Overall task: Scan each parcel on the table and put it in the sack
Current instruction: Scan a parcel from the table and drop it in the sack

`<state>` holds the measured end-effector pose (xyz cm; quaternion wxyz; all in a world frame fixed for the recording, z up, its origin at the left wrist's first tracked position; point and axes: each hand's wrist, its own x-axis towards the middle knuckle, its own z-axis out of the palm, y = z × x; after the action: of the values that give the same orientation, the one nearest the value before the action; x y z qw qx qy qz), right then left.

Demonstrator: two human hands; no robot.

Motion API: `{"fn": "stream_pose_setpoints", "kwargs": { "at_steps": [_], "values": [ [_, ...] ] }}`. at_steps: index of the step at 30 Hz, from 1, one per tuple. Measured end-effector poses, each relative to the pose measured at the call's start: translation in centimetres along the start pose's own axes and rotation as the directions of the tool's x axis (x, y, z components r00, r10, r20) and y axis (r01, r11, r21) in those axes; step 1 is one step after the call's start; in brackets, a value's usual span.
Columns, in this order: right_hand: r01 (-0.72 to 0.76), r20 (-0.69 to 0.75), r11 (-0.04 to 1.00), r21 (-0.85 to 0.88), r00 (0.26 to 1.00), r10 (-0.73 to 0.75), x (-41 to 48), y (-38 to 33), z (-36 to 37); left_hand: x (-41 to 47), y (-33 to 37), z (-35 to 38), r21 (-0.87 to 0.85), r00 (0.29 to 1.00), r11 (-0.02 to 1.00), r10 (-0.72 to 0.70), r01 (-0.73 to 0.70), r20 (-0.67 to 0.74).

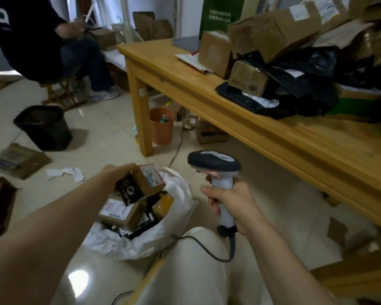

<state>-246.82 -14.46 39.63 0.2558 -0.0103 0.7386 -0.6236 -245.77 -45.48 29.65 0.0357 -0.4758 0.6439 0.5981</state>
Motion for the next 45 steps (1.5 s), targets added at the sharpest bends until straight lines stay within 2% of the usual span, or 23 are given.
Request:
{"fn": "stream_pose_setpoints", "kwargs": {
  "at_steps": [3,7,14,18,21,23,27,30,33,36,38,42,45],
  "values": [
    [-0.076,0.040,0.997,-0.027,0.996,0.077,2.0,0.9,2.1,2.0,-5.2,-0.3,-0.050,0.995,0.997,-0.055,0.050,-0.086],
    [-0.168,0.040,0.985,-0.044,0.985,0.170,5.0,2.3,4.0,5.2,-8.8,1.6,-0.189,0.983,0.979,-0.101,0.071,-0.156],
    [-0.245,-0.014,0.969,-0.003,0.969,0.245,8.9,3.6,4.4,14.2,-11.1,6.2,-0.270,0.978,0.944,-0.206,0.189,-0.037],
    [-0.241,-0.048,0.970,0.044,0.969,0.243,10.2,3.9,3.7,16.3,-10.4,9.5,-0.218,0.968,0.943,-0.238,0.250,0.080],
    [-0.230,-0.044,0.969,0.090,0.971,0.234,10.5,3.9,3.2,15.5,-9.8,11.0,-0.143,0.961,0.951,-0.269,0.275,0.061],
    [-0.218,-0.044,0.969,0.113,0.974,0.224,10.3,3.7,2.8,15.1,-9.6,11.2,-0.115,0.970,0.964,-0.234,0.240,0.065],
    [-0.183,-0.044,0.969,0.166,0.980,0.192,9.2,3.3,1.7,14.0,-8.9,11.2,-0.136,0.976,0.967,-0.216,0.216,0.017],
    [-0.114,-0.052,0.966,0.231,0.990,0.129,7.8,2.5,0.7,9.1,-4.8,12.2,-0.069,0.997,0.995,-0.070,0.068,-0.027],
    [-0.030,-0.091,0.950,0.312,0.994,0.062,6.3,1.2,-0.8,3.8,0.8,14.0,0.067,0.966,0.967,0.249,-0.245,-0.067],
    [0.090,-0.165,0.912,0.399,0.986,-0.025,4.7,-1.0,-2.9,-1.6,6.9,16.1,0.099,0.845,0.843,0.534,-0.529,-0.022],
    [0.175,-0.226,0.882,0.437,0.971,-0.081,3.7,-2.8,-4.5,-5.1,10.8,17.4,0.127,0.745,0.737,0.667,-0.664,0.025],
    [0.282,-0.314,0.837,0.469,0.939,-0.140,2.0,-6.3,-8.3,-11.2,17.9,20.4,0.118,0.589,0.578,0.803,-0.807,0.089],
    [0.333,-0.359,0.820,0.466,0.918,-0.169,1.4,-8.2,-10.8,-13.3,22.4,22.4,0.183,0.481,0.457,0.870,-0.870,0.112]
  ]
}}
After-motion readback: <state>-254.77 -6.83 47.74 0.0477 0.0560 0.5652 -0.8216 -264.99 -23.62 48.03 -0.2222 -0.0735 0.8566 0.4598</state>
